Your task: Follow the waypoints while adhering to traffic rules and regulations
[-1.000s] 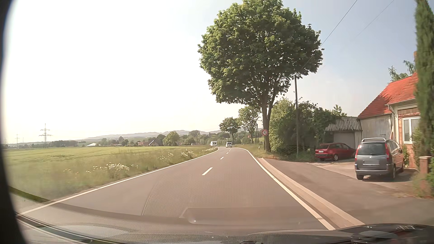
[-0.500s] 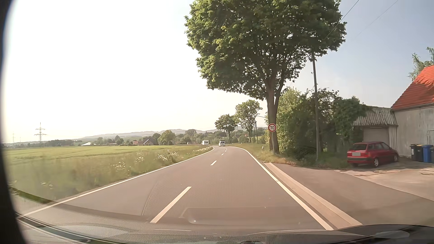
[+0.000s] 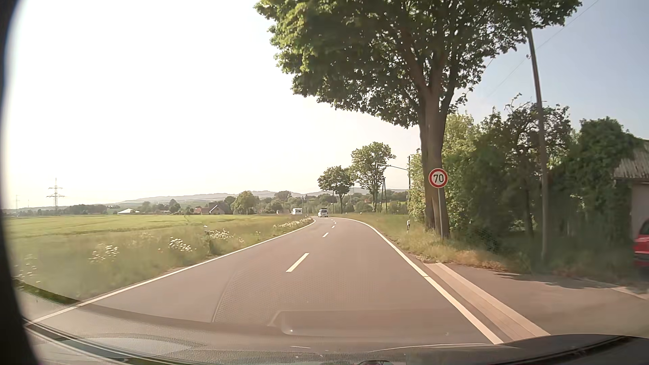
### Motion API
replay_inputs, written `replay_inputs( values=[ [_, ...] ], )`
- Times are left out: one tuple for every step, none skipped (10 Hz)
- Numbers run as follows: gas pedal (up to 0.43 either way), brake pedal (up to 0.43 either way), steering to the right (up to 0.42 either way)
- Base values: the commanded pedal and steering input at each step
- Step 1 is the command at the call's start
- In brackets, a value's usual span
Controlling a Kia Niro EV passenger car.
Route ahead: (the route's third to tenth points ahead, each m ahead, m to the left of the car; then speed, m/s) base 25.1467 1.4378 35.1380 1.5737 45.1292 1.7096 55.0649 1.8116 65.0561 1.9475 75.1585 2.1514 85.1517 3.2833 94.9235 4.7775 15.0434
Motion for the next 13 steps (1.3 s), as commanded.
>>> replay_inputs(
  values=[
    [0.169, 0.000, 0.002],
    [0.169, 0.000, 0.002],
    [0.177, 0.000, 0.001],
    [0.197, 0.000, 0.001],
    [0.197, 0.000, 0.001],
    [0.220, 0.000, 0.000],
    [0.228, 0.000, 0.000],
    [0.228, 0.000, -0.001],
    [0.228, 0.000, -0.001],
    [0.228, 0.000, -0.001],
    [0.228, 0.000, -0.001],
    [0.197, 0.000, -0.001],
    [0.189, 0.000, -0.001]
  ],
)
